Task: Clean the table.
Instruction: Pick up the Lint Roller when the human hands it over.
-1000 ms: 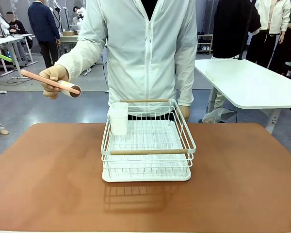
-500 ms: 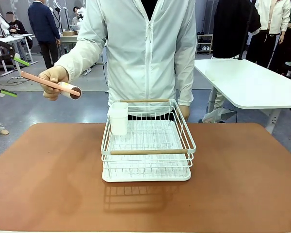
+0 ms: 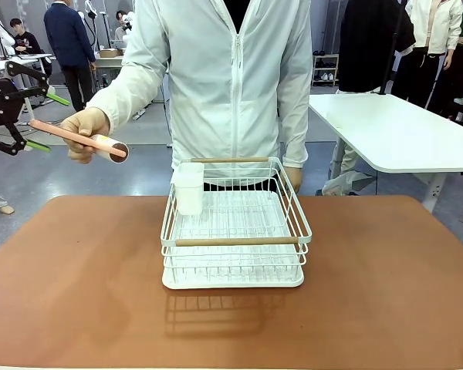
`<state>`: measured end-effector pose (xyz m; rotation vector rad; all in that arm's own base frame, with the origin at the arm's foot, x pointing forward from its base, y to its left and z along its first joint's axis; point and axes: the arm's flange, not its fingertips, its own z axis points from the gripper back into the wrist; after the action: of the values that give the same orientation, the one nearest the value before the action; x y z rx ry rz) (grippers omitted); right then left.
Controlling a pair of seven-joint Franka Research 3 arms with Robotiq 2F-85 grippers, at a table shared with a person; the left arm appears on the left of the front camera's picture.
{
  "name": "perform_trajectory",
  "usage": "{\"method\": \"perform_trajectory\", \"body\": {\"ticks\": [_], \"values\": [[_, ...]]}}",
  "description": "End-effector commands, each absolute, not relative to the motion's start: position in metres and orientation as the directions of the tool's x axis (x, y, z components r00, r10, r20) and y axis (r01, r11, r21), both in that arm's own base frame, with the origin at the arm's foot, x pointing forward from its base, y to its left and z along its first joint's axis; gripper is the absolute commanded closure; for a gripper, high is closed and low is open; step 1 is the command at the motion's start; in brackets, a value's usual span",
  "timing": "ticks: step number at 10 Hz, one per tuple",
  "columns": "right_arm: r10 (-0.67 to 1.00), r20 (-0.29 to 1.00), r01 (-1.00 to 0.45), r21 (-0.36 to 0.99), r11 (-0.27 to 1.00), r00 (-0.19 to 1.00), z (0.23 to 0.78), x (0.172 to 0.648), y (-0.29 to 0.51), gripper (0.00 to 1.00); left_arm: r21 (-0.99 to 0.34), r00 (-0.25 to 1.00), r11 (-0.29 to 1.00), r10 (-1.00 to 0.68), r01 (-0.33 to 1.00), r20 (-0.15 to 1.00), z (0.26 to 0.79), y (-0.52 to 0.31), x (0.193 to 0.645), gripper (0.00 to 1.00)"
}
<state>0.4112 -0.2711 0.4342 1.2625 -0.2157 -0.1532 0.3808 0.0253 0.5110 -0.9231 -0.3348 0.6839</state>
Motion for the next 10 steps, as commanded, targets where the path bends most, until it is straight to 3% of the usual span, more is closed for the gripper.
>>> {"method": "perform_trajectory", "body": {"ticks": [1,8,9,10], "values": [[-0.229,0.082,-0.009,0.954,0.301,0.970,0.438,0.409,-0.269,0.00,-0.826,0.713,0.388,0.700,-0.410,-0.025,0.509,0.023,0.392,0.00],[-0.229,0.082,-0.009,0.954,0.301,0.970,0.438,0.409,-0.269,0.00,-0.821,0.714,0.387,0.700,-0.419,-0.034,0.499,0.027,0.396,0.00],[-0.229,0.082,-0.009,0.954,0.301,0.970,0.438,0.409,-0.269,0.00,-0.825,0.719,0.390,0.695,-0.410,-0.028,0.498,0.027,0.395,0.16],[-0.229,0.082,-0.009,0.954,0.301,0.970,0.438,0.409,-0.269,0.00,-0.825,0.720,0.392,0.694,-0.408,-0.026,0.498,0.027,0.395,0.19]]}}
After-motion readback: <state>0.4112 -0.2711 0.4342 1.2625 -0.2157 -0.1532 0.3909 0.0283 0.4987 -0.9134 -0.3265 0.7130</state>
